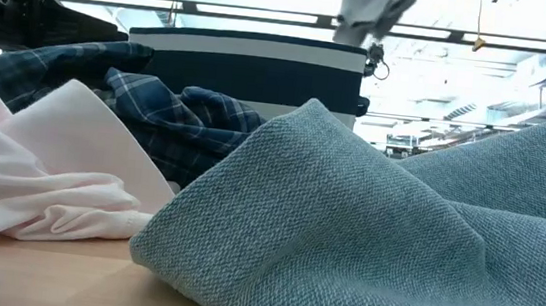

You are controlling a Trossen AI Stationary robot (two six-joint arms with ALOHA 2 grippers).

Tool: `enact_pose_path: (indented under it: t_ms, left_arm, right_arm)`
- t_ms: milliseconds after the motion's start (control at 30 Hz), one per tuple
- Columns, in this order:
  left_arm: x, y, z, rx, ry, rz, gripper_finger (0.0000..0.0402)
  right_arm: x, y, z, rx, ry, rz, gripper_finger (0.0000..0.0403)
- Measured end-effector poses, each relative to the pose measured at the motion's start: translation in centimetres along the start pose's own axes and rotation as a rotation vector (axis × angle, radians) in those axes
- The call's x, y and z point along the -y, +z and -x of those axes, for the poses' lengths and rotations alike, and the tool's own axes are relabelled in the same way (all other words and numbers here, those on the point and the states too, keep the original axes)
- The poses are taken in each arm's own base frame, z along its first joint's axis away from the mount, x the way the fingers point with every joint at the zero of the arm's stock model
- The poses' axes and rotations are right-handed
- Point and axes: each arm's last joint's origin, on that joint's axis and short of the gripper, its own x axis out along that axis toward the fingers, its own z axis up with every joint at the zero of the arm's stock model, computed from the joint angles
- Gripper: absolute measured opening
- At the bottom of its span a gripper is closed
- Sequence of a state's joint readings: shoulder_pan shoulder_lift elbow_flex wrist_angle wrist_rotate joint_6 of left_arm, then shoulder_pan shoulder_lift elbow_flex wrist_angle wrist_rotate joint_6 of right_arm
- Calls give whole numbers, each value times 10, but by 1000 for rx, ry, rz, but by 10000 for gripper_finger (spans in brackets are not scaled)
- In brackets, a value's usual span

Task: Sort clothes
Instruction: Put the gray underwear into the blue laundry bin

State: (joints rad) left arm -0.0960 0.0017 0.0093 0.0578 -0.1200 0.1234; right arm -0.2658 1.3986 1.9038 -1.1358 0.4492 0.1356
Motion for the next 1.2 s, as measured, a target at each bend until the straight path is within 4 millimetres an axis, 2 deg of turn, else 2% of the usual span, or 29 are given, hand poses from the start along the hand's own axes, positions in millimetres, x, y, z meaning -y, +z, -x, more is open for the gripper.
enact_pose_path:
  t_ms: [300, 500, 867, 1200]
  left_arm:
    - [0, 0, 0, -1, 0, 0, 131]
    - [0, 0, 0, 0, 0, 0, 131]
    - [0, 0, 0, 0, 0, 0, 131]
    - [0, 0, 0, 0, 0, 0, 131]
  right_arm:
    - [-23, 32, -80, 8, 117, 47, 0]
    - [-39, 34, -139, -1, 209, 47, 0]
    - [-53, 3, -244, -164, 190, 38, 0]
    - [-59, -40, -315, -343, 225, -48, 0]
